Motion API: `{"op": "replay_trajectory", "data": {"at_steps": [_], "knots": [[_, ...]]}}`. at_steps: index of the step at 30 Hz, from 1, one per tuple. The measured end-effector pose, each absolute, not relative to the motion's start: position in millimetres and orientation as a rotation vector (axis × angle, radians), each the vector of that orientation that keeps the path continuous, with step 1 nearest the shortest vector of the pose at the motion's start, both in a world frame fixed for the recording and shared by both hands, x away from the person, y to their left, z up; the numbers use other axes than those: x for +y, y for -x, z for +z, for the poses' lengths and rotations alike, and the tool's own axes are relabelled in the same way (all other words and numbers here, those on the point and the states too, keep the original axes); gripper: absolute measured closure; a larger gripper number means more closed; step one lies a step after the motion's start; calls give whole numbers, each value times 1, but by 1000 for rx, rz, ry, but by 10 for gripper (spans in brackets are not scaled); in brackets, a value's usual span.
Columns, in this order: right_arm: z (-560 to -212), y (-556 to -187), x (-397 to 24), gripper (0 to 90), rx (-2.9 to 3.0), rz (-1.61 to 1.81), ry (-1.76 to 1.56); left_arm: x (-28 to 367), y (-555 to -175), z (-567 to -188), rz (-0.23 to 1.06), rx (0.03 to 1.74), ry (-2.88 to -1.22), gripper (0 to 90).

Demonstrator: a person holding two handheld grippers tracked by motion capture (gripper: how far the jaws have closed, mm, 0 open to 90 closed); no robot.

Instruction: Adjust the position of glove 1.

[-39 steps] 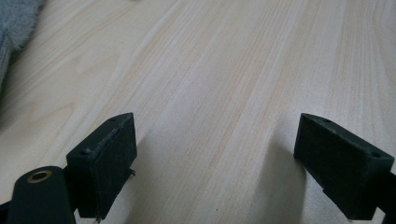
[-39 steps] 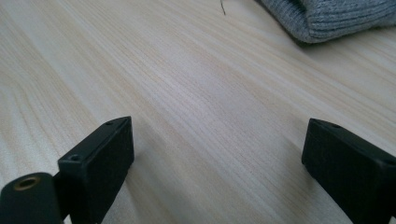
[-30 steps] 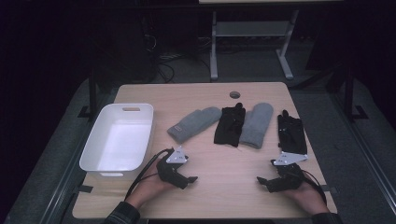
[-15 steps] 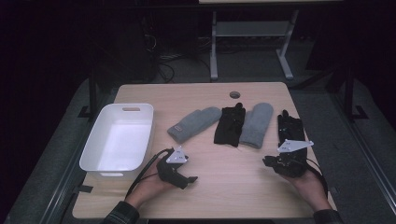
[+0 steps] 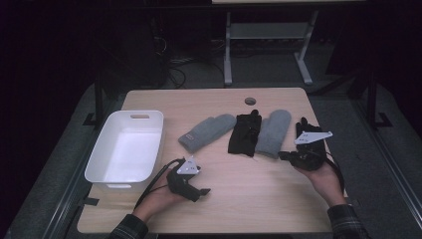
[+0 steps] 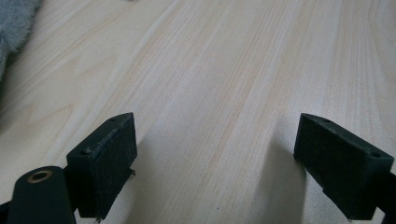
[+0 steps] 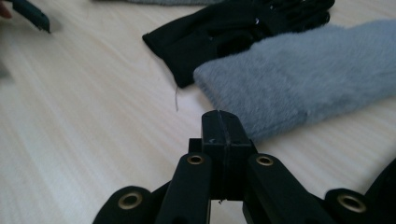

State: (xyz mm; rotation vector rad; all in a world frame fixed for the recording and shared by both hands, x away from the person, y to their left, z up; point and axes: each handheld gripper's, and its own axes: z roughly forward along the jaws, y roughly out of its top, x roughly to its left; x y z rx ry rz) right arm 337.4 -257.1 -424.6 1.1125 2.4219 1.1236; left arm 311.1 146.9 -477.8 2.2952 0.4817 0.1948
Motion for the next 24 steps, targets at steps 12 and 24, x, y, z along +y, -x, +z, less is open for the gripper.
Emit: {"op": "replay_trajectory", "data": {"at_steps": [12,24], "knots": [[-428,-377,-244,900,2422,1105,-1135,147,-311,-477,194,484,-2298,122],[-446,-409,-235,900,2449,1010,-1166,148,-310,-478,197,495,-2291,122]]}}
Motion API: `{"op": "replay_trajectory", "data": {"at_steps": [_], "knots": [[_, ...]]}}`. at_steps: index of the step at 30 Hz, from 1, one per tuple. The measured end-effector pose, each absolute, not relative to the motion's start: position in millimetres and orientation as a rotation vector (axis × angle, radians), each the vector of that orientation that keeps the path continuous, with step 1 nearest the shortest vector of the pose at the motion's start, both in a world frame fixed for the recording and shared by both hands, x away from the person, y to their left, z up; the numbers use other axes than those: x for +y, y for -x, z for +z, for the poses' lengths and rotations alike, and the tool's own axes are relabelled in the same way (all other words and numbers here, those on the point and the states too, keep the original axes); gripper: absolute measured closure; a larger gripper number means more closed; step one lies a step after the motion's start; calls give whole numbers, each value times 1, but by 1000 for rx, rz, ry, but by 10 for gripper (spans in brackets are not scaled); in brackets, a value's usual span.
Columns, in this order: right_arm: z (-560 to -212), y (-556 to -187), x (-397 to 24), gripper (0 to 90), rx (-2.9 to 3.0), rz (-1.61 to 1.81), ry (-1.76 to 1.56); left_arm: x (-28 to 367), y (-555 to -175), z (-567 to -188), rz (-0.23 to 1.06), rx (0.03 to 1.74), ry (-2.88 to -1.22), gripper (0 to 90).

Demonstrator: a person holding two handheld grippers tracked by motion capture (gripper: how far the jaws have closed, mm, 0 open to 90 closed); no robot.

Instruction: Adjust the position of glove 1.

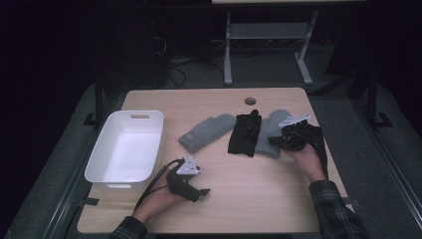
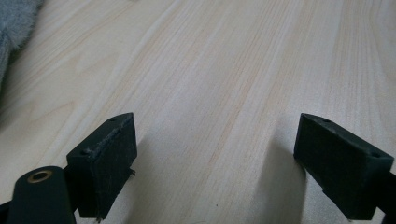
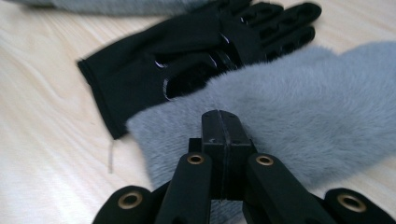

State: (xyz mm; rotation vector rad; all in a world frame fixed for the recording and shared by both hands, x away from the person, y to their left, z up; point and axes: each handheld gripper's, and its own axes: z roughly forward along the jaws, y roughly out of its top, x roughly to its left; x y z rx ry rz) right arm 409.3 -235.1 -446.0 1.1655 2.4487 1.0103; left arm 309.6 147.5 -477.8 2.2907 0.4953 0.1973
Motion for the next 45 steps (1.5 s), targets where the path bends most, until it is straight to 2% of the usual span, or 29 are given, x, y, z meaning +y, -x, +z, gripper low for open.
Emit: {"op": "replay_trajectory", "data": {"at_steps": [13,45], "knots": [[-450,-402,-235,900,2487,976,-1169,149,-309,-477,201,494,-2299,122],[-445,-332,-224,900,2615,1002,-1072,150,-307,-478,204,500,-2288,122]]}}
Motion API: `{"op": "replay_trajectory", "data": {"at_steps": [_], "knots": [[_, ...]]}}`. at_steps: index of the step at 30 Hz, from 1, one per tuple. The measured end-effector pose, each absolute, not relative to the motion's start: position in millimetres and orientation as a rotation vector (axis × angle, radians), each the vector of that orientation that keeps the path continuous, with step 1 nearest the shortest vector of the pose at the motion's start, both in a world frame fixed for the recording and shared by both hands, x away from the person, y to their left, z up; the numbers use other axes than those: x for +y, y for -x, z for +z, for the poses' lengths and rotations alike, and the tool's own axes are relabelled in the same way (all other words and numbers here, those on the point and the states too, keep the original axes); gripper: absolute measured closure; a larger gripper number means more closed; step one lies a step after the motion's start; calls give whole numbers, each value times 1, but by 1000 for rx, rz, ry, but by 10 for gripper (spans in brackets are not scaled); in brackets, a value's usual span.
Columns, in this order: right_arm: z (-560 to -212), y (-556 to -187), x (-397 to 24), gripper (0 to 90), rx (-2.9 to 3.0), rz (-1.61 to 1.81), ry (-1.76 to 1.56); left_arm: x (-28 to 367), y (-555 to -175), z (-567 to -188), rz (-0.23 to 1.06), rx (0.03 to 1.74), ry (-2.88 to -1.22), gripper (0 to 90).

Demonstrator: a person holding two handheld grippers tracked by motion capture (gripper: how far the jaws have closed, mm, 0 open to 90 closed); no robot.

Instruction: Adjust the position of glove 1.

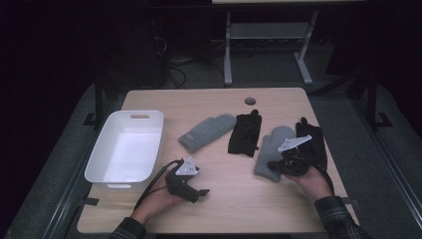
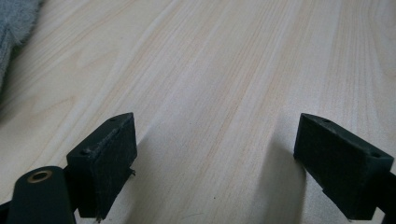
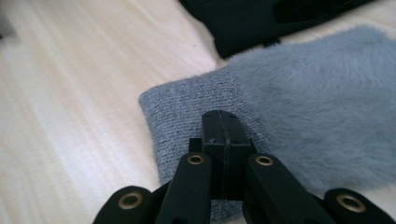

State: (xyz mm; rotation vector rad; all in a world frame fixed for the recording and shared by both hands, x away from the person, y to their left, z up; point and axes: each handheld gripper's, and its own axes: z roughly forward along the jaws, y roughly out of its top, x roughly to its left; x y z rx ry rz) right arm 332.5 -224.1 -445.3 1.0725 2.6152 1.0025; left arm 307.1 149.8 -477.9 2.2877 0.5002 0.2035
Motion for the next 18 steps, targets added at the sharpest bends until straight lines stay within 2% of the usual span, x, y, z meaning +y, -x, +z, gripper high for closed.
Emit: {"op": "replay_trajectory", "data": {"at_steps": [18], "knots": [[-444,-307,-195,900,2727,1042,-921,150,-307,-478,207,499,-2293,122]]}}
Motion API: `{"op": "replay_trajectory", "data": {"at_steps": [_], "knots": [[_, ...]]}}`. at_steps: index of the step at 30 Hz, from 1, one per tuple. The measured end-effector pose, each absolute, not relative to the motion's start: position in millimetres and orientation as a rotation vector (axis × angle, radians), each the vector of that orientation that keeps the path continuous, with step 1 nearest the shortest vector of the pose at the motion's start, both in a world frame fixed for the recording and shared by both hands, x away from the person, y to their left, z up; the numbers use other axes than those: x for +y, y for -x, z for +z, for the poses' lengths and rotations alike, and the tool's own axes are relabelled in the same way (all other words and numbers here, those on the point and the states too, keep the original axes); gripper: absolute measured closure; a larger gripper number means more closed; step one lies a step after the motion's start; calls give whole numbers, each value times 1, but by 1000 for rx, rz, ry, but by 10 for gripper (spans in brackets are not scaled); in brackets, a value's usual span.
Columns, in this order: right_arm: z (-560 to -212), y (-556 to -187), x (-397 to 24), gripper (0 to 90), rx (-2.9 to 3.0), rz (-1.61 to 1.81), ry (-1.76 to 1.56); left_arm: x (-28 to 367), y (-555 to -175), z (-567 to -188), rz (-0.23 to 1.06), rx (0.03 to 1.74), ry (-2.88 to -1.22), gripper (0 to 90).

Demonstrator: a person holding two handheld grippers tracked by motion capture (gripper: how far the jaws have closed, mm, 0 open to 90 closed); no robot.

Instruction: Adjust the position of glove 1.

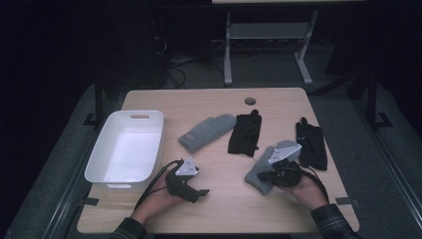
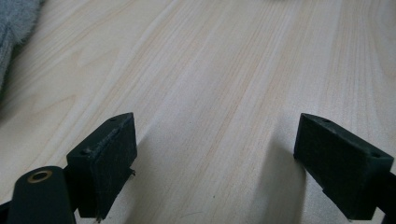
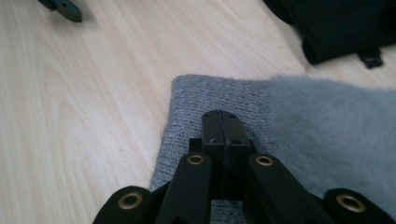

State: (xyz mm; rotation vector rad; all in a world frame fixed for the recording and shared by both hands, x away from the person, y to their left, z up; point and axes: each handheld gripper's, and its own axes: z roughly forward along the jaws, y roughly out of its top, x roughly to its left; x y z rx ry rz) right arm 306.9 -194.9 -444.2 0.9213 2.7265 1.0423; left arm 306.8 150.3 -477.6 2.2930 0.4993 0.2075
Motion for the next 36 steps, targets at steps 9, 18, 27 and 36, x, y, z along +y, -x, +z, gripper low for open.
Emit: {"op": "replay_trajectory", "data": {"at_steps": [9,18,27,36], "knots": [[-433,-306,-193,900,2691,1108,-883,151,-305,-478,202,515,-2284,122],[-420,-340,-243,900,2488,1072,-1048,152,-305,-477,212,506,-2291,122],[-430,-379,-302,900,2307,975,-1251,153,-304,-477,210,510,-2295,123],[-451,-383,-318,900,2346,903,-1319,153,-304,-477,209,511,-2295,123]]}}
